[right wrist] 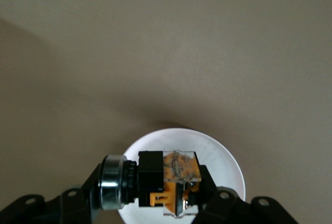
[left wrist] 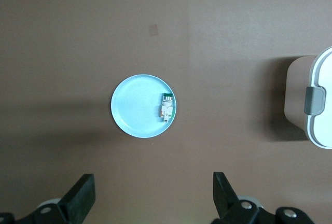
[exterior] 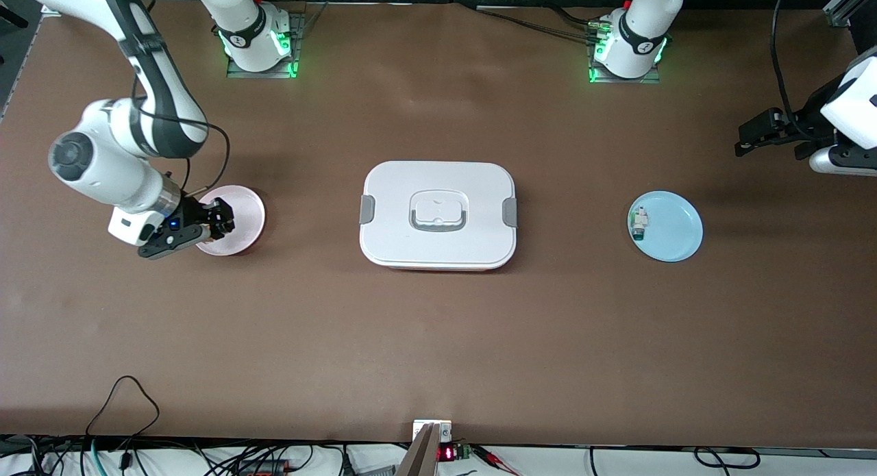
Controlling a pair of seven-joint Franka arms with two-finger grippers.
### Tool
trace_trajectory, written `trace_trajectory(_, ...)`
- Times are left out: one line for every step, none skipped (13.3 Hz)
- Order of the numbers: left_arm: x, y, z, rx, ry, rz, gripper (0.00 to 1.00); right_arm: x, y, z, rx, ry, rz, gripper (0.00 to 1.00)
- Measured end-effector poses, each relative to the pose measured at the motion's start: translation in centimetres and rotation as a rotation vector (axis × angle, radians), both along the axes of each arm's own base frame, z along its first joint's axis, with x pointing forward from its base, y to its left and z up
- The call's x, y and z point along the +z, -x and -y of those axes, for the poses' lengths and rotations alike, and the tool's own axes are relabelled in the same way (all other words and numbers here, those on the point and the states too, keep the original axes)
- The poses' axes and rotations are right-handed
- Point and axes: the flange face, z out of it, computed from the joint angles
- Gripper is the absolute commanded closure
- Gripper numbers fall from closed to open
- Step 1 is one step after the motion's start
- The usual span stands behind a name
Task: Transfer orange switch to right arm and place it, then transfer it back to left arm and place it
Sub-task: 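Lift the switch off the pink plate with the right gripper, then carry the switch over the box while the left gripper reaches toward it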
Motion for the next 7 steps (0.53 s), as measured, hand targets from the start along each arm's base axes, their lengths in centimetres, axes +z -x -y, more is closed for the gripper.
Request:
trace_trajectory(0.0,0.0,0.0,0.000,0.000,0.000,0.00,2.7,-0.8,-0.8,0.013,-0.009,0.002,0.76)
trace_trajectory(0.0,0.0,0.0,0.000,0.000,0.000,0.00,5.3,-1.6,-1.8,0.025,-0.026,0.008,0.76)
trace_trajectory(0.0,0.0,0.0,0.000,0.000,0.000,0.00,7.9,-2.1,-2.9,0.035,-0.053,0.017,0.76)
trace_trajectory(0.0,0.0,0.0,0.000,0.000,0.000,0.00,10.3,-2.5,-4.2,0.040,-0.093,0.031,0.76)
trace_trajectory(0.0,0.0,0.0,0.000,0.000,0.000,0.00,12.6,-2.7,-5.6,0.044,-0.142,0.050,0.76)
trace_trajectory(0.0,0.0,0.0,0.000,0.000,0.000,0.00,14.7,-2.8,-7.0,0.055,-0.186,0.074,0.76)
trace_trajectory(0.0,0.0,0.0,0.000,0.000,0.000,0.00,16.6,-2.7,-8.7,0.076,-0.215,0.101,0.76)
